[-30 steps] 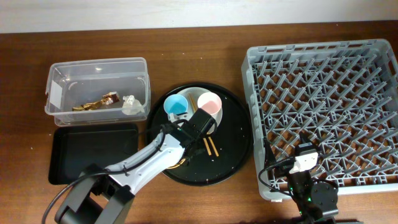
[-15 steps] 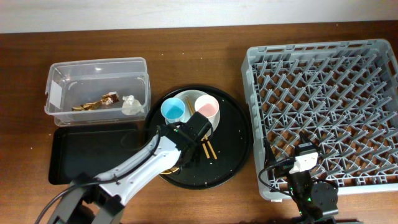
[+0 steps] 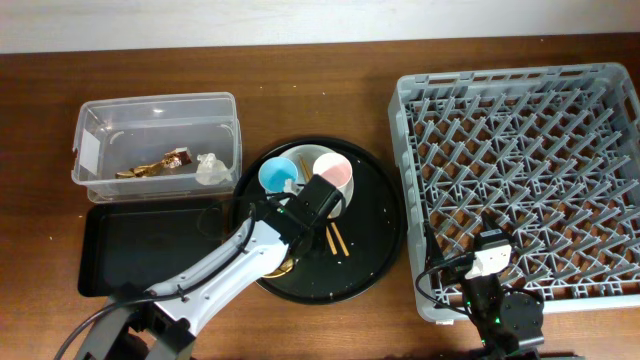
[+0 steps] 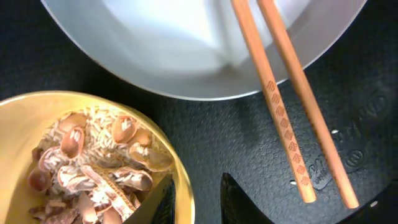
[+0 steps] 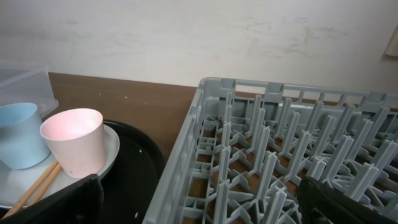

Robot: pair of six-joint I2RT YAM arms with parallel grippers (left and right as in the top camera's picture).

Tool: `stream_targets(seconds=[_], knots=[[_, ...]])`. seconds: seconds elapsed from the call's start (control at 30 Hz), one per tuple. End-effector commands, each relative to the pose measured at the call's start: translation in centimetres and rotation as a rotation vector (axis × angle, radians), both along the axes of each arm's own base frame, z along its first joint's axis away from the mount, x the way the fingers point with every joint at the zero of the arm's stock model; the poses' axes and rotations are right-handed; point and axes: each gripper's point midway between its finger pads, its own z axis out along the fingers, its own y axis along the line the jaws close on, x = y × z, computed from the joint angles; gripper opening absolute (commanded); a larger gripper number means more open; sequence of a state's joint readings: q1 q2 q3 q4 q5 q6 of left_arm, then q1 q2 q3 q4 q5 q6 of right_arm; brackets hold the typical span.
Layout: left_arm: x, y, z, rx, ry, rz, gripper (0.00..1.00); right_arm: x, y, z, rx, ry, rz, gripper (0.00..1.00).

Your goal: Sort waste into correct bins and load items into the dishwasher rack

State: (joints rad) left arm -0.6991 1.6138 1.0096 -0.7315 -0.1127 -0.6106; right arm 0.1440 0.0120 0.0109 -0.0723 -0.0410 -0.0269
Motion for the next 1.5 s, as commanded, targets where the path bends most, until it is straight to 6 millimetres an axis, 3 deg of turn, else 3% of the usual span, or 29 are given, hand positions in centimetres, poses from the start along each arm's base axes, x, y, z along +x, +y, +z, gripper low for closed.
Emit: stream_targets(seconds=[0.0, 0.1, 0.17, 0.2, 0.43, 0.5, 0.63, 0.73, 0.8, 0.87, 1.0, 1.07, 1.2, 1.37, 1.47], knots=[[0.1, 0.4, -0.2, 0.016, -0.011, -0.007, 0.24, 0.0, 0.0, -0.3, -0.001, 0.006, -0.002, 0.98], [0.0, 0.5, -1.1, 0.035, 0.009, -0.007, 0.24, 0.0, 0.0, -0.3, -0.001, 0.006, -0.002, 0.98], [-0.1, 0.5, -1.8, 0.047, 0.024, -0.007, 0.08, 0.0, 0.0, -0.3, -0.001, 0.006, -0.002, 0.98], [-0.1, 0.6, -2.0, 0.053, 0.030, -0.007, 0.05, 0.0, 0.0, -0.3, -0.001, 0.006, -0.002, 0.98], [-0.2, 0.7, -2.2, 0.058, 0.037, -0.007, 0.07, 0.0, 0.0, -0.3, -0.001, 0.006, -0.002, 0.98], [-0.3, 0.7, -2.2, 0.060, 0.041, -0.008, 0.15, 0.0, 0.0, -0.3, -0.001, 0.006, -0.002, 0.98], [-0.4, 0.7, -2.2, 0.060, 0.044, -0.008, 0.20, 0.0, 0.0, -0.3, -0.001, 0.006, -0.002, 0.98], [-0.4, 0.7, -2.2, 0.060, 0.045, -0.008, 0.19, 0.0, 0.0, -0.3, -0.001, 0.006, -0.002, 0.98], [-0.5, 0.8, -2.2, 0.062, 0.048, -0.008, 0.06, 0.0, 0.0, -0.3, -0.001, 0.006, -0.002, 0.98], [-0.6, 0.9, -2.3, 0.068, 0.054, -0.008, 0.01, 0.0, 0.0, -0.3, -0.001, 0.006, -0.002, 0.98], [-1.0, 1.2, -2.3, 0.080, 0.069, -0.008, 0.00, 0.0, 0.0, -0.3, -0.001, 0.006, -0.002, 0.98], [-1.0, 1.2, -1.7, 0.076, 0.065, -0.008, 0.00, 0.0, 0.0, -0.3, -0.001, 0.006, -0.002, 0.98], [-0.9, 1.1, 1.9, 0.051, 0.037, -0.013, 0.00, 0.0, 0.0, -0.3, -0.001, 0.006, -0.002, 0.98], [-2.6, -1.0, 6.0, -0.110, 0.029, -0.188, 0.00, 0.0, 0.0, -0.3, -0.001, 0.006, -0.002, 0.98], [-2.4, -0.1, 7.7, -0.154, 0.003, -0.178, 0.00, 0.0, 0.0, -0.3, -0.001, 0.006, -0.002, 0.99]])
